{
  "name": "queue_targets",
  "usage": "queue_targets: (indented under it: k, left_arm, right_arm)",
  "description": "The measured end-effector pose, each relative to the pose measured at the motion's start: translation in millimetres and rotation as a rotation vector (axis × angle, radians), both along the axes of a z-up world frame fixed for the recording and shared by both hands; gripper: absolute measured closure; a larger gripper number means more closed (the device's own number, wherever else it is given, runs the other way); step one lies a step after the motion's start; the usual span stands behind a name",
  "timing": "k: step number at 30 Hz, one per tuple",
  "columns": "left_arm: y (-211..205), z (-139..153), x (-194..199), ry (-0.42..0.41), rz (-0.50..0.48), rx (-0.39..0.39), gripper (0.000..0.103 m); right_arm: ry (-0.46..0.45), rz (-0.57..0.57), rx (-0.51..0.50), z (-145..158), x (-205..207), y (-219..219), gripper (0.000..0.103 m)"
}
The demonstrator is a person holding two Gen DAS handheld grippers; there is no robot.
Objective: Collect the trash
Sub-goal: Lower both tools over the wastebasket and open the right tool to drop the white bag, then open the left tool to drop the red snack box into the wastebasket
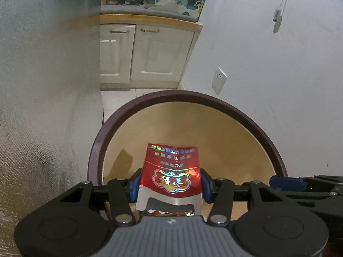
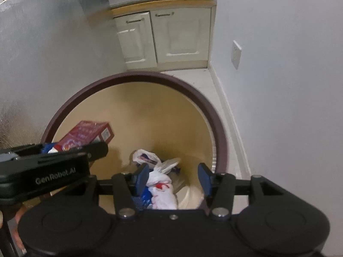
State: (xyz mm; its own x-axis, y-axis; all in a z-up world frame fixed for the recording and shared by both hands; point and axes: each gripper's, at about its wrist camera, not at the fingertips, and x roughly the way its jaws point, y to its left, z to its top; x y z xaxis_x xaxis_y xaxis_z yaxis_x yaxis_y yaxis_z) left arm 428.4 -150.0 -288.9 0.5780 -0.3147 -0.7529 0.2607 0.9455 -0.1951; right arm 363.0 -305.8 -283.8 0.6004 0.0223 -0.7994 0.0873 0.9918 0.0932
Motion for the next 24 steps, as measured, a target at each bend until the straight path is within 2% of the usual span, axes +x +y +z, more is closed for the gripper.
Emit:
queue_targets:
  k: [2, 4, 8, 10, 12, 13, 20, 24]
  left_arm:
    - [-2.0, 3.0, -1.4, 0.007, -0.011, 0.02, 0.042]
    - [-2.2, 5.0, -3.4, 0.005, -0.003, 0.052, 0.03]
    - [1.8, 8.0, -5.7, 0.022, 0.004, 0.049, 0.024]
    - [0.7, 9.1, -7.6, 0.015, 0.012, 0.072, 0.015]
    - [-0.4, 9.2, -7.1, 0.018, 0.01, 0.082, 0.012]
    - [-0.7, 9.0, -8.2, 0.019, 0.004, 0.081, 0.011]
    - [-3.2, 13.6, -15.4, 0.013, -0.009, 0.087, 0.006]
    - [-0.5, 19.4, -20.3, 0.009, -0.013, 0.063, 0.0]
  right_arm:
    - [-0.001, 0.004, 0.008, 1.7, -1.6, -1.5, 0.051]
    - [0.0, 0.013, 0.001, 3.4, -4.3, -0.6, 0.052]
    - [-0.013, 0.041, -0.025, 10.3, -9.7, 0.7, 0.052]
    - [-0.019, 0.047, -0.033, 12.9, -11.6, 0.7, 0.052]
    - [-0.022, 0.038, -0.054, 16.6, -13.2, -1.6, 0.039]
    - [-0.02, 0.026, -0.075, 18.0, -14.7, -1.7, 0.037]
    - [-0.009, 0.009, -0.081, 18.2, -17.4, -9.5, 0.036]
    - [-0.005, 0.006, -0.08, 19.8, -20.6, -11.8, 0.035]
